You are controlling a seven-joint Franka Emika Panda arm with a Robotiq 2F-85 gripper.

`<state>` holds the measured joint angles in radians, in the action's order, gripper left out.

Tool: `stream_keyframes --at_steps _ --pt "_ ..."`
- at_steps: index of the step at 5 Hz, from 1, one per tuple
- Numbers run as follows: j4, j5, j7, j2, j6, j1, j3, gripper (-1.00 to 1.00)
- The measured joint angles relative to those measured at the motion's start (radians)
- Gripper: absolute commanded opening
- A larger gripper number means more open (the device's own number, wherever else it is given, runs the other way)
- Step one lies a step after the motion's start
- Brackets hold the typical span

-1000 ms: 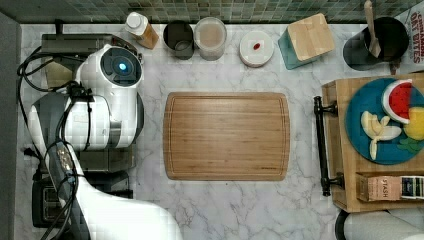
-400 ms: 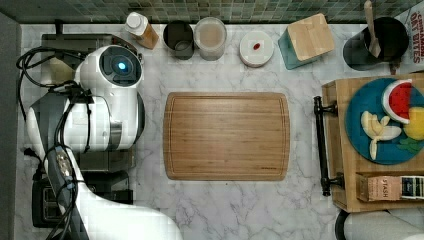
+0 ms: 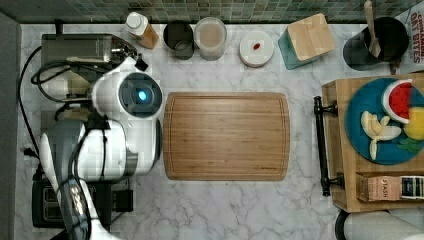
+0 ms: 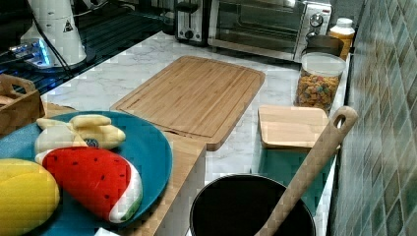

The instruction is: Pick up the towel.

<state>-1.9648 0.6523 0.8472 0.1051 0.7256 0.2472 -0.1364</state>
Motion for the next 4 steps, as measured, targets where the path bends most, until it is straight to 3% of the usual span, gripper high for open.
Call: stream_keyframes --at_steps 1,2,3,4 --pt "-0.117 -0.038 0.000 -0.149 0.013 -0.020 0.027 -1.00" --pt "-0.158 -0.227 -0.091 -0.240 0.013 -0.053 0.059 -1.00" --pt "-0.148 -0.405 -0.235 -0.260 0.003 -0.114 0.085 -1.00" --pt "-0.146 -0.522 -0.393 -0.259 -0.049 -0.200 0.092 -1.00"
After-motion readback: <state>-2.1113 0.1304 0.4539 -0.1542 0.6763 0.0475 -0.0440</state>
